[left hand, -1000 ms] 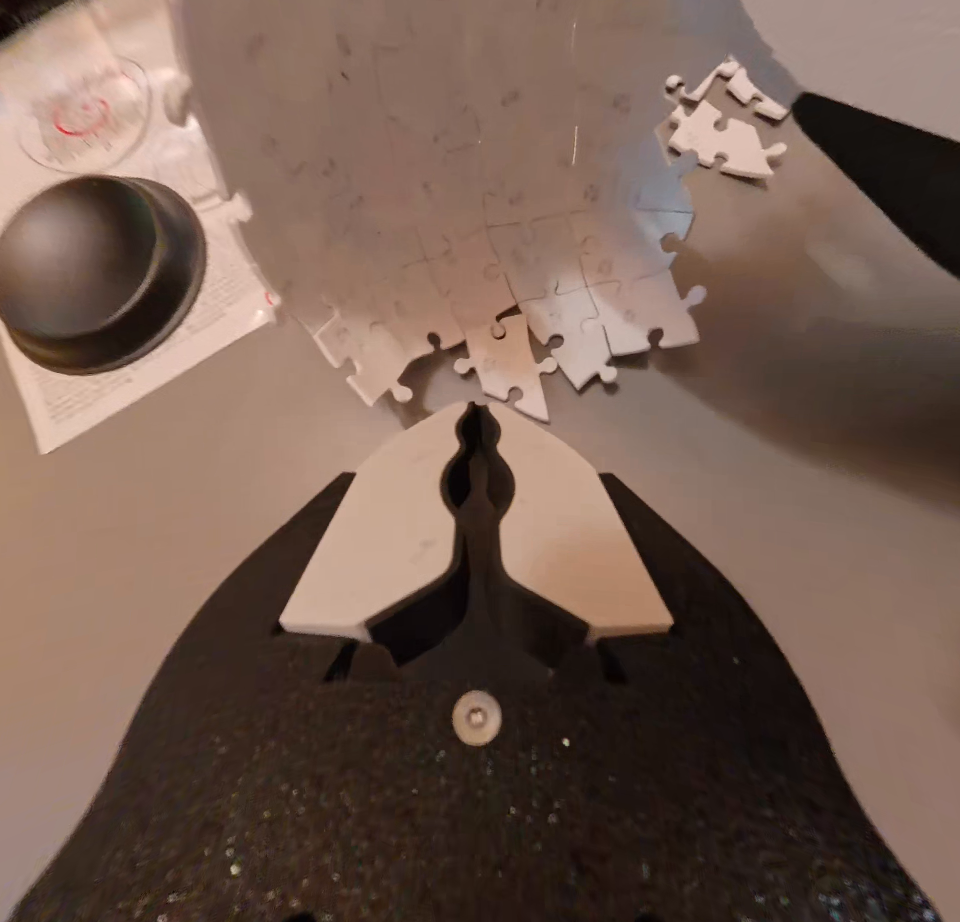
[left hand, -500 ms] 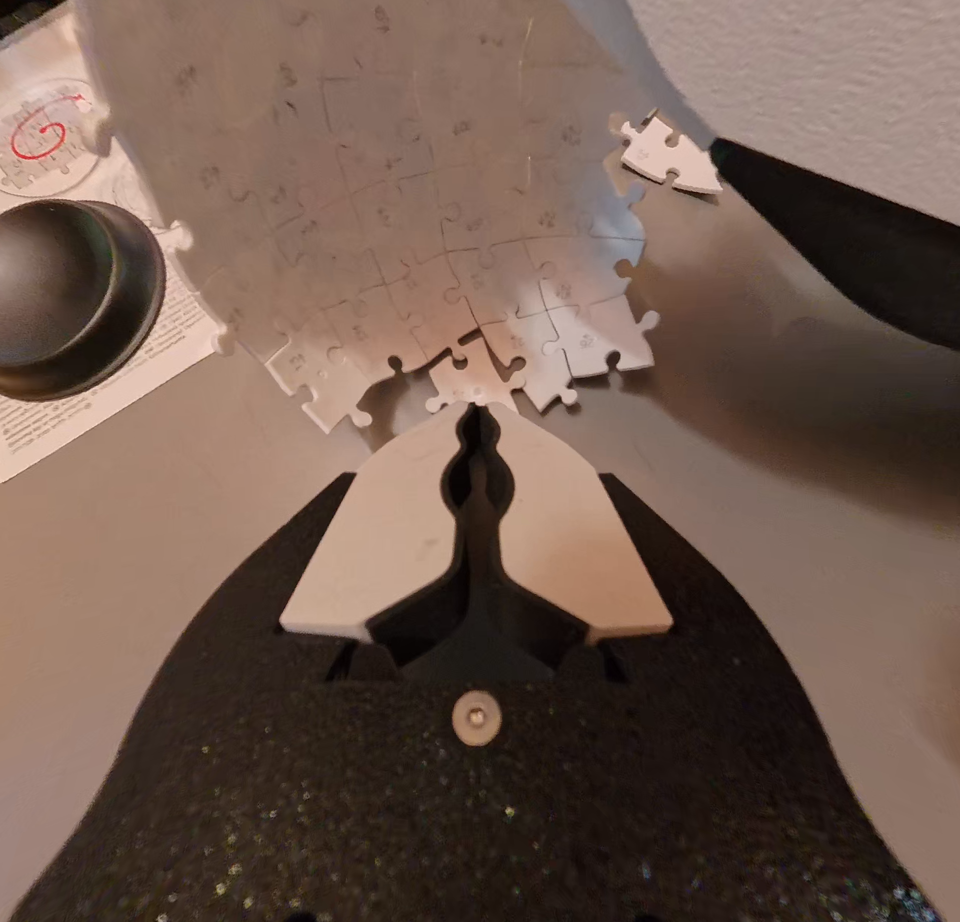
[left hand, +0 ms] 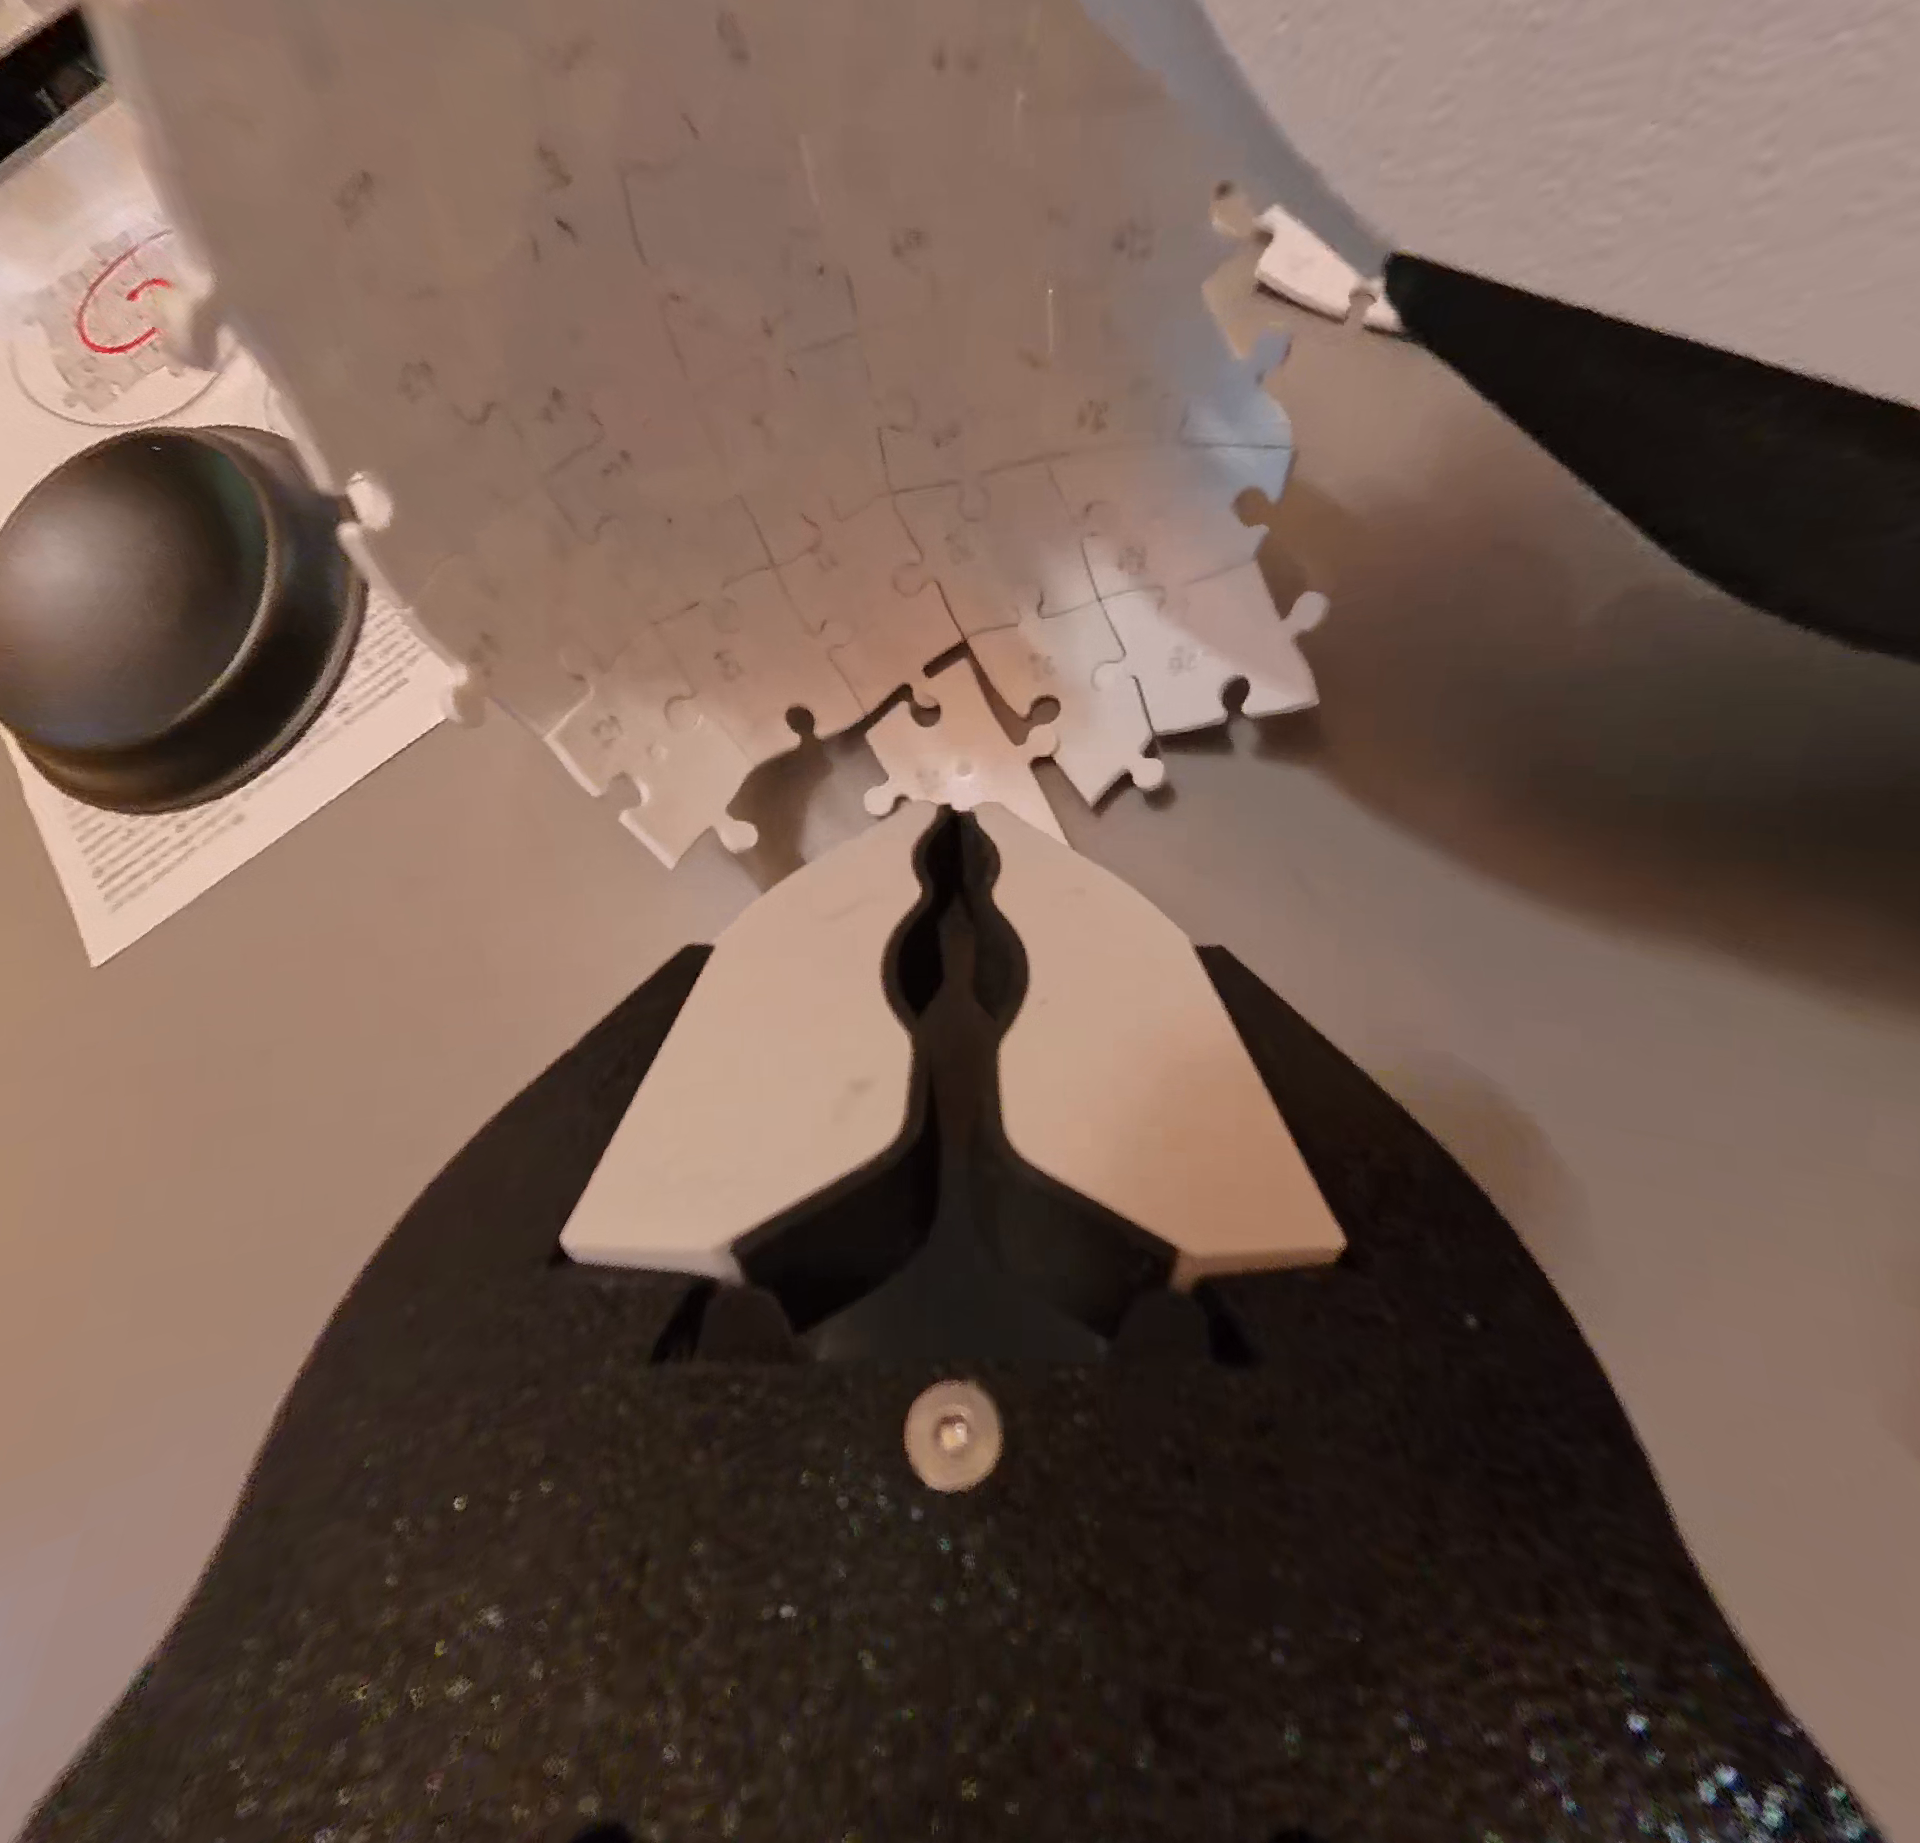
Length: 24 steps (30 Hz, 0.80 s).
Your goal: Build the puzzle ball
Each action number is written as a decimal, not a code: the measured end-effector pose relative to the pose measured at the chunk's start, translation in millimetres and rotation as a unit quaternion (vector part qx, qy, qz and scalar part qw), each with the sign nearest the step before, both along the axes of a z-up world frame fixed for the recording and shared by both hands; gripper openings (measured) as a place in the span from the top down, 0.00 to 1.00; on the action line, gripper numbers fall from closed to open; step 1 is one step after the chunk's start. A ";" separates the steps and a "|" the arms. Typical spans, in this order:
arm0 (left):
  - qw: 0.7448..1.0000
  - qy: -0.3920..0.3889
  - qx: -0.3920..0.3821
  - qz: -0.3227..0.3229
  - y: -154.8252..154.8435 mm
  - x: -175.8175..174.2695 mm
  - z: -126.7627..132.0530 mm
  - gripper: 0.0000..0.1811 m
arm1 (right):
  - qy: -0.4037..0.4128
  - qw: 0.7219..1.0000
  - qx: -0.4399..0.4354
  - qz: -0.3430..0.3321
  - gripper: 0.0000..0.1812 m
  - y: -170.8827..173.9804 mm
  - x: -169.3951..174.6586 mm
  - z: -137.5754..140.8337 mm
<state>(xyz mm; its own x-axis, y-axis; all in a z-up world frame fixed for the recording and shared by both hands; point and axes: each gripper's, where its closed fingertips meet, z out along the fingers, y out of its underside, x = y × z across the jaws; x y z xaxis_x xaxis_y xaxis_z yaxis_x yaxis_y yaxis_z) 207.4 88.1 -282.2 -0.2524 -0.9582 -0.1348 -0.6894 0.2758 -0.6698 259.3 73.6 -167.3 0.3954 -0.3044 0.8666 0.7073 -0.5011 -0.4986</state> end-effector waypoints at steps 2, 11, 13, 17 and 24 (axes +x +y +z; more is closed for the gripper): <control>1.000 0.009 0.005 -0.009 -3.0 -0.2 -2.9 1.00 | 0.002 1.000 0.001 0.001 0.99 0.9 -0.7 -0.1; 1.000 -0.020 0.016 -0.006 0.9 9.7 7.0 1.00 | 0.001 1.000 0.002 0.003 0.99 1.6 -1.2 -0.2; 0.999 -0.036 0.024 -0.010 0.0 15.4 11.3 1.00 | 0.001 1.000 0.002 0.003 0.99 1.6 -0.9 -0.5; 0.993 -0.081 0.086 -0.027 0.8 29.3 16.2 1.00 | 0.002 1.000 0.004 0.001 0.99 1.1 0.0 -0.8; 0.993 -0.051 0.097 -0.041 2.2 31.8 4.0 1.00 | 0.003 1.000 0.005 -0.001 0.99 0.4 1.5 -1.9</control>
